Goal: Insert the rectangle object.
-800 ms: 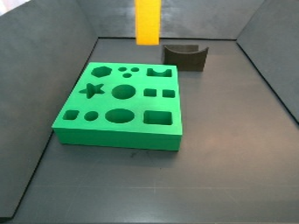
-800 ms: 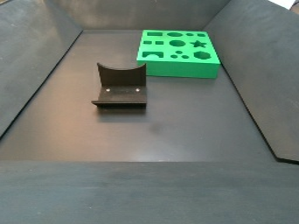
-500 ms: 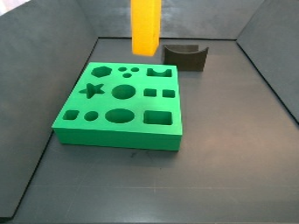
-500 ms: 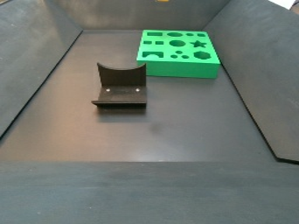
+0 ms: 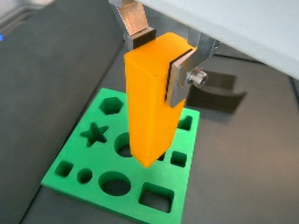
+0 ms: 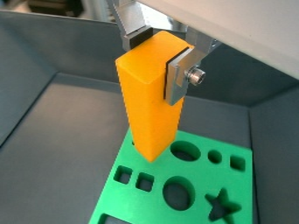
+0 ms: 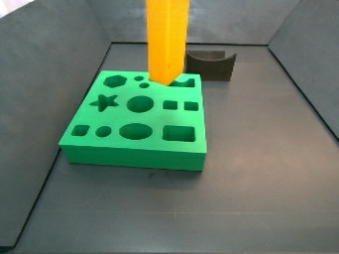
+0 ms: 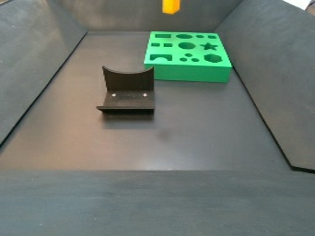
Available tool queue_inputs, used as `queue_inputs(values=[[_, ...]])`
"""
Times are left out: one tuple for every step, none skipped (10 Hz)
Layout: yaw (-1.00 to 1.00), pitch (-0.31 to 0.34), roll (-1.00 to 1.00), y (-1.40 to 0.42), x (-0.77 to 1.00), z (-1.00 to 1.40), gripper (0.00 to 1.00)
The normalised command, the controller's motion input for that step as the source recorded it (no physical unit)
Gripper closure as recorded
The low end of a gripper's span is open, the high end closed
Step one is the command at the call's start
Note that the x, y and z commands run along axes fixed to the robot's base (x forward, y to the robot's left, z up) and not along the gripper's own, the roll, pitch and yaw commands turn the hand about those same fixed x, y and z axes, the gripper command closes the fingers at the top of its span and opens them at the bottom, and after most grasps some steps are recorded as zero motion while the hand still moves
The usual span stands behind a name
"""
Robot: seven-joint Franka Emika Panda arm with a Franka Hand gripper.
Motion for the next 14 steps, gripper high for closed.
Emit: queue_inputs(values=[[-1.0, 0.0, 0.05, -0.07, 0.0, -0.29, 1.0], [-1.0, 0.0, 0.05, -0.07, 0.0, -0.29, 1.0], [-1.0, 0.0, 0.03, -0.1, 0.0, -0.23, 1.0], [-1.0, 0.0, 0.02, -0.11, 0.0, -0.21, 1.0], [-1.0, 0.0, 0.02, -0.11, 0.0, -0.21, 1.0], [-0.96, 0.0, 0.0, -0.17, 0.02, -0.09, 1.0], [-0.92, 0.0, 0.0, -0.17, 0.08, -0.14, 1.0], [-0.83, 0.0, 0.05, -0.19, 0.17, -0.27, 1.0], [-0.87, -0.006, 0.07, -0.18, 0.13, -0.31, 1.0], [-0.9, -0.011, 0.06, -0.17, 0.09, -0.31, 1.0], [-0.95, -0.011, 0.06, -0.16, 0.04, -0.3, 1.0], [-0.95, -0.01, 0.06, -0.16, 0.03, -0.3, 1.0], [-0.95, -0.01, 0.05, -0.16, 0.03, -0.29, 1.0], [-0.94, 0.0, 0.0, -0.19, 0.04, -0.07, 1.0]])
